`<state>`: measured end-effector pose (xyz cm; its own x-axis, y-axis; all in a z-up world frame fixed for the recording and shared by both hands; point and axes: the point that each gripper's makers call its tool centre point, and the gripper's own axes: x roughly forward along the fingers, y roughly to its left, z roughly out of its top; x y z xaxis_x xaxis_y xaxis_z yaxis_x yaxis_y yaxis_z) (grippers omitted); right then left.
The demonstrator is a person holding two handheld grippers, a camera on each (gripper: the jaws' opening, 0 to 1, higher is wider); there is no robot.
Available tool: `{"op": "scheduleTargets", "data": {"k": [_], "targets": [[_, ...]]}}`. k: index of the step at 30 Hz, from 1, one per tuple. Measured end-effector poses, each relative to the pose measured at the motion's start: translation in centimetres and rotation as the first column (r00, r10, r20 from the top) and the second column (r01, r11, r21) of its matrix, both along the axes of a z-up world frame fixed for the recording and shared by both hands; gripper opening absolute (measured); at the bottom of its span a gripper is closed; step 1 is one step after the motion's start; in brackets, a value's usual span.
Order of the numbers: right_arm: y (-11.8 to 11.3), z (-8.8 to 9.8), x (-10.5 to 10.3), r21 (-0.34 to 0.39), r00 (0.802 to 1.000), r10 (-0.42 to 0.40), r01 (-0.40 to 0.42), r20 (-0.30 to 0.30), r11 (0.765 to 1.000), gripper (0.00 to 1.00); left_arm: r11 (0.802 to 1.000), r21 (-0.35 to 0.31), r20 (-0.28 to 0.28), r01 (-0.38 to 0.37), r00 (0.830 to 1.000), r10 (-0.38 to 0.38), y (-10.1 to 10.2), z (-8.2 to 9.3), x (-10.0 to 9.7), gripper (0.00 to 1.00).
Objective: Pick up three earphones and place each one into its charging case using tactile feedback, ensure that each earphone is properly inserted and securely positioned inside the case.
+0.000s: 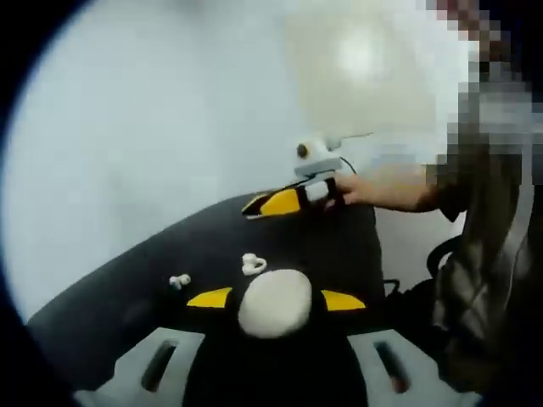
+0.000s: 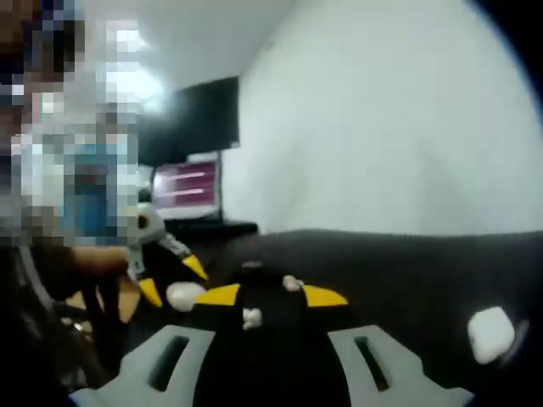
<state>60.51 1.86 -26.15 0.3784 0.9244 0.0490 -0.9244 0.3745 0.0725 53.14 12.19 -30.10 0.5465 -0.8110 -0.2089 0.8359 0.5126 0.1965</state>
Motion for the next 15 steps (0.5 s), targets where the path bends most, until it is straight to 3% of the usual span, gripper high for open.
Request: {"op": "scheduleTargets", "data": {"k": [2, 3, 5, 6, 10, 15], "targets": [[0.3, 0.7, -0.8, 0.028, 0.999, 0.041, -0.04, -0.011, 0.999, 0.27, 1.0, -0.031, -0.01, -0.004, 1.0, 0.004, 0.8, 0.5, -0.3, 0.37], [0.9, 0.1, -1.4, -0.026, 0.997, 0.063, -0.064, -0.041, 0.998, 0.27, 0.999, -0.033, -0.012, -0.013, 1.0, 0.013, 1.4, 0.6, -0.5, 0.37], [2.5, -0.7, -2.8, -0.111, 0.994, 0.103, -0.107, -0.039, 0.988, 0.27, 0.999, -0.035, -0.015, -0.037, 0.999, 0.036, 2.4, 0.4, -0.6, 0.37], [3.5, -0.9, -3.8, -0.131, 0.99, 0.142, -0.143, -0.02, 0.981, 0.27, 0.996, -0.068, -0.024, -0.05, 0.999, 0.049, 2.9, 0.4, -0.7, 0.36], [6.6, -2.2, -7.0, -0.192, 0.961, 0.272, -0.276, -0.043, 0.942, 0.32, 0.992, -0.124, -0.023, -0.028, 0.999, 0.026, 2.8, 1.4, -1.2, 0.28], [8.8, -3.9, -6.6, -0.28, 0.955, 0.296, -0.292, -0.028, 0.915, 0.37, 0.992, -0.122, -0.077, -0.024, 0.997, 0.015, 2.6, 1.0, -1.4, 0.3]]}}
